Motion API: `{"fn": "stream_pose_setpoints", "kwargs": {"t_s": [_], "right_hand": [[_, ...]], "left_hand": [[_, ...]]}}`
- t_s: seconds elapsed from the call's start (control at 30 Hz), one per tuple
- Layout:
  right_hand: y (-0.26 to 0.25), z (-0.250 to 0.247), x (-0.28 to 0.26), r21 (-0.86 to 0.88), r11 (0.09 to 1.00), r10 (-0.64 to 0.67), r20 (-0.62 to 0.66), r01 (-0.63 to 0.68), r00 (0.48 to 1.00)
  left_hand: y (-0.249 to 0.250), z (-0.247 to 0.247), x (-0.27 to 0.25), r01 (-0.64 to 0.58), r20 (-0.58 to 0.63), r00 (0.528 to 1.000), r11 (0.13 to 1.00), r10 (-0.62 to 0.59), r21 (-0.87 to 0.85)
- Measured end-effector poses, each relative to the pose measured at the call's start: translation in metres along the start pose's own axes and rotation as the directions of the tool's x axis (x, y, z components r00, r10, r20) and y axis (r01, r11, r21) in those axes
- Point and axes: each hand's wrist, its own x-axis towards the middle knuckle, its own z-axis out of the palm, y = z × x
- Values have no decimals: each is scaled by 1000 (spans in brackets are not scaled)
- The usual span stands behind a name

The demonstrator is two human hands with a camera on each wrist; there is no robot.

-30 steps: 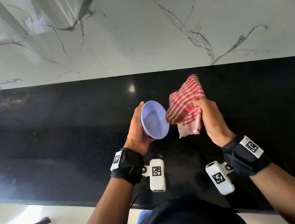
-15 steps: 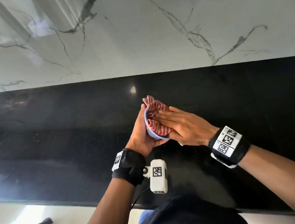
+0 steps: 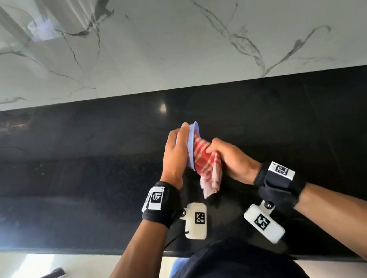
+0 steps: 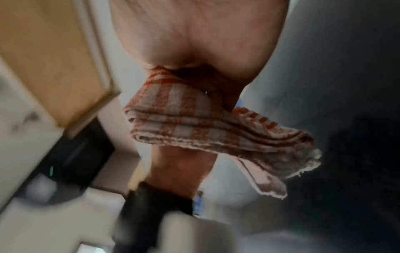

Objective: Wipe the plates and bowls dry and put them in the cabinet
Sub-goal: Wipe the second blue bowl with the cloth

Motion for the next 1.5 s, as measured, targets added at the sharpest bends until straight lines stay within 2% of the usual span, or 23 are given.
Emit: {"fn": "stream_pose_setpoints", "kwargs": {"t_s": [0.07,0.13,0.23,0.33,0.43,0.5,0.57,0.6,0.63,0.67,0.7,0.73,0.77,0.87,0.93,1.0,1.1,1.2,1.3,1.37,1.43,1.47,1.5], "right_hand": [[-5,-2,-5,295,953,66,19,-69,998],[-12,-4,-9,444,891,77,57,-94,995],[-12,-6,-5,556,831,-7,-8,10,1000],[-12,-1,-5,564,824,-54,-30,61,998],[-8,5,-4,448,893,-82,74,40,994],[1,6,-3,192,980,-77,128,51,989],[6,3,-5,-146,976,-136,178,163,975],[7,-2,-6,-353,900,-175,242,255,954],[5,-7,-8,-556,745,-206,332,367,921],[2,-12,-7,-722,489,-247,425,490,871],[0,-18,-1,-792,153,-304,531,591,791],[0,-28,10,-745,-154,-303,661,649,687],[-3,-36,18,-666,-351,-256,744,658,617],[-19,-53,36,-493,-609,-113,829,621,548],[-36,-58,39,-412,-719,-55,837,560,545],[-54,-53,39,-373,-768,-37,838,521,544],[-68,-44,43,-361,-771,-32,844,524,535],[-53,-40,47,-443,-720,-132,843,534,522],[-22,-29,39,-635,-522,-340,767,570,544],[-6,-14,25,-761,-292,-446,644,580,621],[-3,1,5,-851,129,-426,416,509,803],[-7,8,-4,-836,381,-315,284,394,906],[-11,12,-8,-750,603,-179,204,271,962]], "left_hand": [[-8,-1,1,-172,36,985,981,169,89],[-14,-7,1,-270,101,961,950,256,159],[-19,-13,-2,-367,165,926,910,339,192],[-21,-16,-1,-395,180,915,891,360,225],[-12,-13,2,-371,169,926,898,338,237],[2,-9,3,-299,108,953,937,283,180],[18,-7,4,-166,55,986,978,160,126],[24,-8,4,-78,46,996,993,74,84],[29,-8,3,21,61,998,1000,-22,16],[32,-9,1,121,90,989,991,-115,-61],[36,-10,-1,200,129,974,973,-185,-113],[39,-12,-1,256,188,955,958,-230,-131],[40,-13,-1,297,260,932,945,-254,-140],[45,-14,2,375,344,890,910,-300,-175],[44,-13,5,428,366,867,880,-337,-205],[40,-16,6,508,388,831,829,-400,-234],[37,-23,2,562,360,805,801,-471,-208],[44,-25,-1,503,318,843,845,-433,-183],[54,-20,-1,407,273,890,906,-366,-113],[53,-19,0,277,177,947,961,-269,-20],[43,-21,0,204,92,974,979,-205,21],[38,-19,-2,172,64,983,985,-174,31],[32,-17,-2,117,26,993,992,-118,38]]}}
